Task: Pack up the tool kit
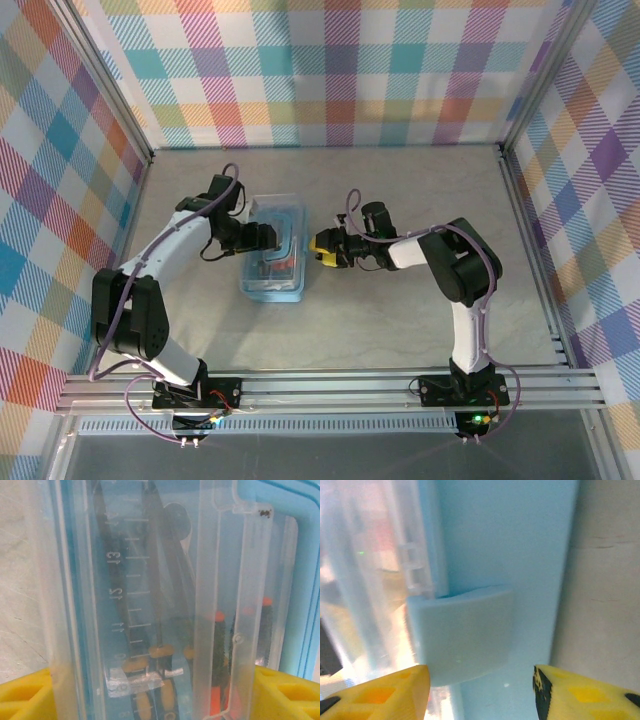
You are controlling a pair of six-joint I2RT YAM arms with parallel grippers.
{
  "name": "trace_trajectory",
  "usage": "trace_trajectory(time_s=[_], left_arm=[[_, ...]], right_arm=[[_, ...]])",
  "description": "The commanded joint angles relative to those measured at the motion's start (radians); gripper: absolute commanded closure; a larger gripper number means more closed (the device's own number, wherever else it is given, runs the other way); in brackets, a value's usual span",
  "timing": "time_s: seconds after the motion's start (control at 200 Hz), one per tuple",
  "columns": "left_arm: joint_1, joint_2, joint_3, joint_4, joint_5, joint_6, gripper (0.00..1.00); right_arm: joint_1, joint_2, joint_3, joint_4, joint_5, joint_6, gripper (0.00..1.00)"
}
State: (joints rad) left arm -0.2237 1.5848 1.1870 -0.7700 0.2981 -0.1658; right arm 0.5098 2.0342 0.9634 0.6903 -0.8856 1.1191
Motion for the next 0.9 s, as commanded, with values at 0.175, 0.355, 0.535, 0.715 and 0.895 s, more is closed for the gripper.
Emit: trace_trajectory(time_s=[0.175, 0.355, 0.535, 0.715, 0.895], left_arm=[[0.040, 0.098, -0.127, -0.070, 0.058, -0.038, 0.34], [0.041, 0.095, -0.117, -0.073, 0.067, -0.038, 0.35], [0.041, 0.098, -0.116, -0.074, 0.067, -0.038, 0.35], [0.041, 0.089, -0.115, -0.074, 0.065, -0.038, 0.35], [0.041, 0.094, -0.117, -0.077, 0.062, -0.031, 0.36]], right_arm=[[0.010, 0.058, 0.019, 0.296, -0.061, 0.143, 0.32], [0.013, 0.061, 0.003, 0.261, -0.037, 0.130, 0.24], [0.033, 0.099, 0.036, 0.303, -0.038, 0.178, 0.22], [0.054, 0.118, 0.050, 0.320, -0.015, 0.198, 0.18], [0.059, 0.140, 0.042, 0.451, -0.009, 0.283, 0.17]])
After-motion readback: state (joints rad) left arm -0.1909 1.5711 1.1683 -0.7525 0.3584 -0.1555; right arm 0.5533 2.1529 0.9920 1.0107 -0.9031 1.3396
